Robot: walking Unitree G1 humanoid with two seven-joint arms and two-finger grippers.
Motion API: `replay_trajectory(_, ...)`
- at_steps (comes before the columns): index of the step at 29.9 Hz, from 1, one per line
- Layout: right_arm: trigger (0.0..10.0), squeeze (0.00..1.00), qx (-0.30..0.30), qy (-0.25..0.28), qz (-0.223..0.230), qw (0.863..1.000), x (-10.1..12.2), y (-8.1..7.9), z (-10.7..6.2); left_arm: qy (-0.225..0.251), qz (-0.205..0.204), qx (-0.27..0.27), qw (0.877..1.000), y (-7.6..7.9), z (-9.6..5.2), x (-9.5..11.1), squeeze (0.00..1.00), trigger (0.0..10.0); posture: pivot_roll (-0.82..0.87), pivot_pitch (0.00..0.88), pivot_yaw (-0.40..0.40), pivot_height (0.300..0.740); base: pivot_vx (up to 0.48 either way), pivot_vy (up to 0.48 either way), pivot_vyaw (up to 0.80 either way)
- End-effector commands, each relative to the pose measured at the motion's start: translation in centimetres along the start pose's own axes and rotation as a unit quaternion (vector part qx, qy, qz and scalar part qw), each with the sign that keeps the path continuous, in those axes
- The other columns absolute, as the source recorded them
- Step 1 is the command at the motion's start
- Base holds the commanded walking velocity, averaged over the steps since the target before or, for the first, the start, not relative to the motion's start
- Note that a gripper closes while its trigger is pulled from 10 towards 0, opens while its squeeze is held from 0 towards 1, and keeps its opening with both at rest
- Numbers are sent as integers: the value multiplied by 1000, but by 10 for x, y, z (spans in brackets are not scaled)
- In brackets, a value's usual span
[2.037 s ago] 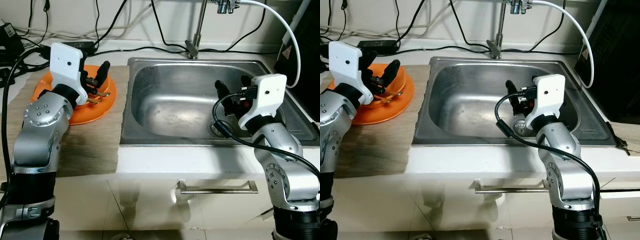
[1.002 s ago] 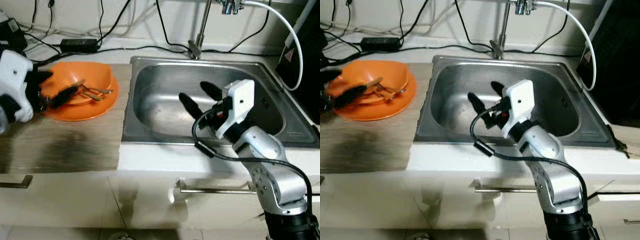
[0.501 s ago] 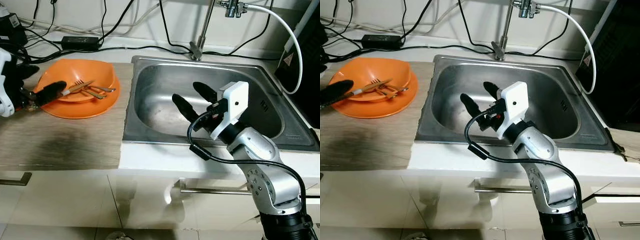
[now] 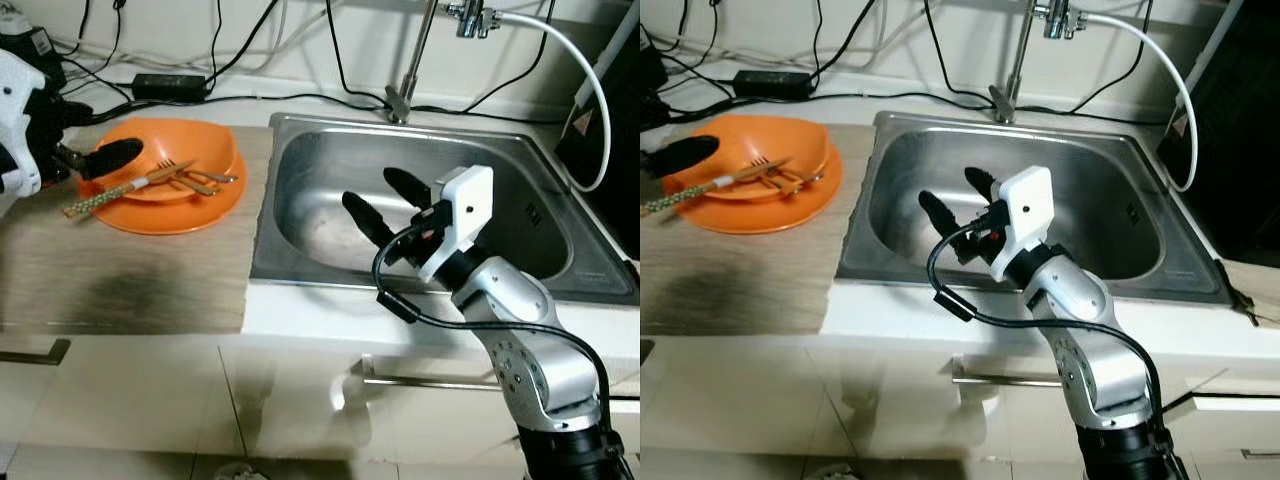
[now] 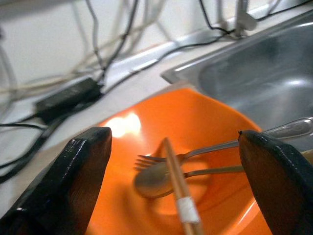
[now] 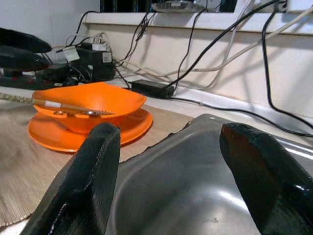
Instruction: Kitchen organization
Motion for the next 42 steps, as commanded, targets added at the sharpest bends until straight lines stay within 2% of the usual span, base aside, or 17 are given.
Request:
replay_trajectory(1,10000,0,8,-2,5,1000,2,-1,0,-6,-11,-38,999,5,6,0,1000,10000,104,34,-21,740,0,0,0)
replay_trajectory(3,10000,0,12,1,14,1000,4,-1,-1,-7,-18,-60,998,6,10,1,1000,10000,100,35,-17,740,0,0,0)
replay_trajectory(8,10000,0,41,3,31,999,10,-1,-3,-34,-10,-74,997,2,18,0,1000,10000,98,37,-16,740,0,0,0)
replay_trajectory(9,10000,0,63,-3,35,997,13,-2,-4,-47,-9,-86,995,0,22,0,1000,10000,98,39,-17,740,0,0,0)
replay_trajectory(12,10000,0,86,-19,31,996,15,-2,-5,-56,-14,-102,993,0,26,2,1000,10000,98,42,-17,740,0,0,0)
replay_trajectory(18,10000,0,112,-62,10,992,15,0,-7,-97,4,-114,989,-5,32,4,1000,10000,96,44,-11,740,0,0,0)
replay_trajectory(19,10000,0,112,-63,6,992,16,0,-7,-109,3,-105,988,-7,34,3,800,10000,95,45,-9,740,0,0,0)
replay_trajectory(21,10000,0,112,-64,6,992,16,0,-7,-114,1,-102,988,-8,34,3,800,10000,95,45,-9,740,0,0,0)
replay_trajectory(22,10000,0,112,-64,7,992,16,0,-7,-119,-4,-101,988,-9,35,2,208,10000,93,46,-5,740,0,0,0)
replay_trajectory(23,10000,0,112,-64,8,992,16,0,-7,-121,-8,-100,988,-10,35,2,20,10000,93,46,-5,740,0,0,0)
replay_trajectory(28,10000,0,112,-68,11,991,16,-2,-8,-118,-25,-110,987,-10,35,2,0,10000,92,45,-2,740,0,0,0)
replay_trajectory(34,10000,0,124,-72,19,989,16,-4,-9,-120,-29,-126,984,-8,36,2,0,10000,91,45,-5,740,0,0,0)
replay_trajectory(42,10000,0,130,-74,18,989,16,-6,-8,-142,-4,-149,979,-4,38,-2,0,10000,92,46,-8,740,0,0,0)
Point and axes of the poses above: a point about 5 cm out from each wrist's last joint towards the gripper, its own z axis pointing out of the wrist towards the gripper, its own x axis along the axis of the wrist's last joint, y = z × x, the point moved 1 cm from there along z, pointing out of the wrist towards the gripper, and after that the axes turned 6 degrees about z, right-handed, at the moved point
